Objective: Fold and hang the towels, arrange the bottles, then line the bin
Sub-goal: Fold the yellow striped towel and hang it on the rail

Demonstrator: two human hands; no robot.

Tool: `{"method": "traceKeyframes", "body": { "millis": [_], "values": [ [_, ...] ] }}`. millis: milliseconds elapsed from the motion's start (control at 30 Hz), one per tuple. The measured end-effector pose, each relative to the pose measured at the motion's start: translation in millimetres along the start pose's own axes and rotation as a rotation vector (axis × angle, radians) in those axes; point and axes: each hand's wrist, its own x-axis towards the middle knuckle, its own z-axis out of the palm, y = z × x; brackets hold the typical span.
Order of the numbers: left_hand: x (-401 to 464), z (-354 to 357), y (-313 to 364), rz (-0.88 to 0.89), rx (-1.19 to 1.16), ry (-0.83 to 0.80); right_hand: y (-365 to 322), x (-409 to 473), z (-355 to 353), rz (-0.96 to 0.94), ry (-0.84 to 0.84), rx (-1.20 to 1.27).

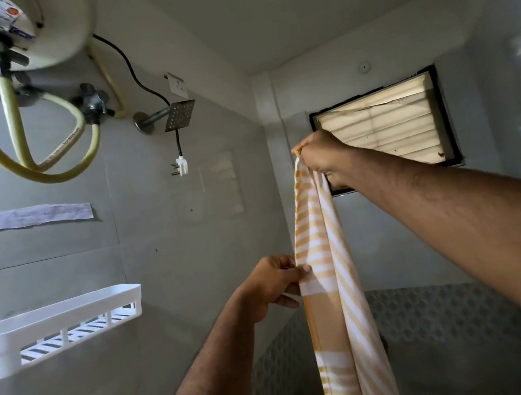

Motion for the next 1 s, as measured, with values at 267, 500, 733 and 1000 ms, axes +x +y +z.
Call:
{"method": "traceKeyframes", "body": {
  "millis": [267, 500, 733, 1000],
  "values": [
    [-8.4, 28.0, -11.9, -0.088, 0.186, -0.306, -21.9, 7.7, -10.1, -0.154, 0.243, -0.061],
    [-10.9, 53.9, -10.0, 0.029, -0.105, -0.113, -19.8, 2.9, -26.3, -0.212, 0.38, -0.303],
    [12.2, 31.7, 31.3, 0.216, -0.168, 0.372, 11.7, -28.5, -35.8, -0.143, -0.525, -0.604],
    [3.8, 3.1, 74.9, 0.327, -0.218, 0.247, 28.4, -44.0, -35.3, 0.025, -0.691, -0.473]
  ]
}}
